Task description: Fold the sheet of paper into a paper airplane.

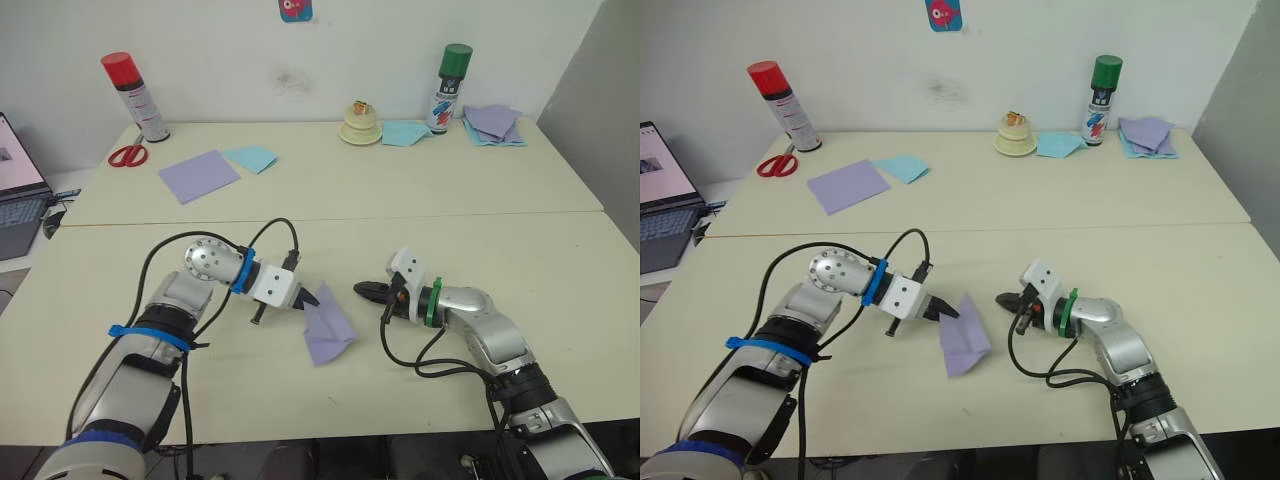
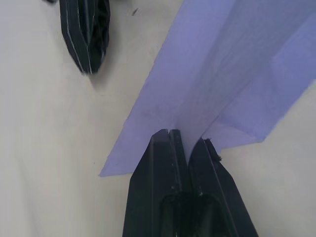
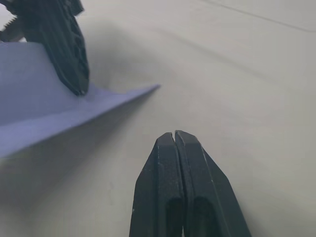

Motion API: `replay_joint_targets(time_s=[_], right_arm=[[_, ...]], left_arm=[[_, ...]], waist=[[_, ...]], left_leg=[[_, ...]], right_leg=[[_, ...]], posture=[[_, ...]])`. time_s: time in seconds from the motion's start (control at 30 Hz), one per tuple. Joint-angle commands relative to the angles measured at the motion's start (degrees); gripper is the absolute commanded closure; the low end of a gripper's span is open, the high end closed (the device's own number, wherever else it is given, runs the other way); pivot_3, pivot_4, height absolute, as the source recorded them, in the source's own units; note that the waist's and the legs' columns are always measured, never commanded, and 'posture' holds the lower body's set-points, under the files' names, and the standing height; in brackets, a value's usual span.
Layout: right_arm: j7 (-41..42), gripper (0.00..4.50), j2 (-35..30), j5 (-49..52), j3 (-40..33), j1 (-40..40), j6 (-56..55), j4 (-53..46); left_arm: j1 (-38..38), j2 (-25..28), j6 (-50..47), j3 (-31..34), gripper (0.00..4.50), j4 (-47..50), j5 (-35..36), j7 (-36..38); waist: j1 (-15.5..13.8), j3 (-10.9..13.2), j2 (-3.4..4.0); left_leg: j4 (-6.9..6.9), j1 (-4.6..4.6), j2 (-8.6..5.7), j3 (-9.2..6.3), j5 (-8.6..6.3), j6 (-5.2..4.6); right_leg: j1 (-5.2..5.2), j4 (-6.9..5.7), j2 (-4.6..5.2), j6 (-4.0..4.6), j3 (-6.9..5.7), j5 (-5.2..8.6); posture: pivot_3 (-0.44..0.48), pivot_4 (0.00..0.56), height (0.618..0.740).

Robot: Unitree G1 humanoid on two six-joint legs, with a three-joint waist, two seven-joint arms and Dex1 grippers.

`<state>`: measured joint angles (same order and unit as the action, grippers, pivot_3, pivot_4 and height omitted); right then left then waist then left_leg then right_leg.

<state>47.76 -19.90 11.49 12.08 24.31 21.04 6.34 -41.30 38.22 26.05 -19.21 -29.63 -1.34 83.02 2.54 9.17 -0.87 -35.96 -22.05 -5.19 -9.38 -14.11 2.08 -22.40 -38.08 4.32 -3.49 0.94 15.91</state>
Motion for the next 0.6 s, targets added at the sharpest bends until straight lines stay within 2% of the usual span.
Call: replay_joint_targets(time_s=[0.03, 0.17, 0.23, 0.3, 0.43, 0.53, 0.6], right_arm=[[0.7, 4.50, -1.7, -0.2, -2.3, 1.1, -3.6, 0.5], [1.1, 4.50, -2.5, 0.9, -3.6, 0.9, -4.4, 0.9], [1.3, 4.50, -2.7, 0.9, -3.9, 0.5, -5.2, 1.2], [1.0, 4.50, -2.6, 0.9, -4.2, 0.1, -5.7, 1.7], [-0.4, 4.50, -1.6, 0.5, -4.7, -0.1, -6.4, 2.8], [-0.9, 4.50, -1.5, 0.3, -4.8, -0.1, -6.7, 3.0], [-0.6, 4.50, -1.8, 0.4, -5.1, -0.1, -6.5, 2.8]], left_arm=[[2.5, 4.7, -14.1, 2.6, 4.46, 13.6, -1.3, -2.0], [6.6, 11.0, -39.5, 4.7, 4.46, 36.5, 0.7, -1.5], [8.4, 14.6, -48.3, 3.7, 4.46, 43.5, -2.1, -1.3], [9.7, 15.8, -53.8, 1.6, 4.46, 47.7, -5.7, -3.7], [9.0, 8.7, -64.7, -3.4, 4.46, 50.1, -10.3, -11.8], [6.3, 3.2, -65.5, -6.9, 4.46, 46.6, -13.5, -16.7], [5.7, 1.9, -64.8, -7.9, 4.46, 45.4, -13.2, -17.1]], waist=[[0.4, 0.0, 0.03], [0.7, 0.1, 0.01], [0.7, 0.1, 0.03], [0.7, 0.2, 0.09], [0.3, 0.2, 0.08], [-0.3, 0.3, -0.03], [-0.6, 0.3, -0.03]], left_leg=[[0.01, 0.00, 0.00, 0.00, 0.00, 0.00], [0.01, -0.01, 0.02, -0.01, 0.00, 0.00], [0.01, -0.01, 0.03, 0.00, -0.01, -0.01], [0.03, 0.07, 0.04, 0.03, -0.01, -0.01], [-0.01, 0.11, 0.05, 0.04, -0.01, -0.02], [-0.07, 0.09, 0.05, 0.04, 0.00, -0.01], [-0.08, 0.08, 0.05, 0.05, 0.00, 0.00]], right_leg=[[0.00, 0.00, 0.00, 0.00, 0.00, 0.00], [0.01, 0.02, -0.01, 0.00, 0.01, 0.00], [0.02, 0.00, -0.02, -0.01, 0.01, 0.01], [0.07, -0.02, -0.04, -0.01, 0.02, 0.01], [0.16, -0.04, -0.06, -0.01, -0.01, 0.01], [0.18, -0.04, -0.06, 0.00, -0.02, 0.00], [0.16, -0.04, -0.06, 0.00, 0.00, 0.00]], posture=[[0.000, 0.150, 0.740], [0.000, 0.150, 0.740], [0.000, 0.150, 0.740], [0.000, 0.150, 0.740], [0.000, 0.150, 0.740], [0.000, 0.150, 0.740], [0.000, 0.150, 0.740]])
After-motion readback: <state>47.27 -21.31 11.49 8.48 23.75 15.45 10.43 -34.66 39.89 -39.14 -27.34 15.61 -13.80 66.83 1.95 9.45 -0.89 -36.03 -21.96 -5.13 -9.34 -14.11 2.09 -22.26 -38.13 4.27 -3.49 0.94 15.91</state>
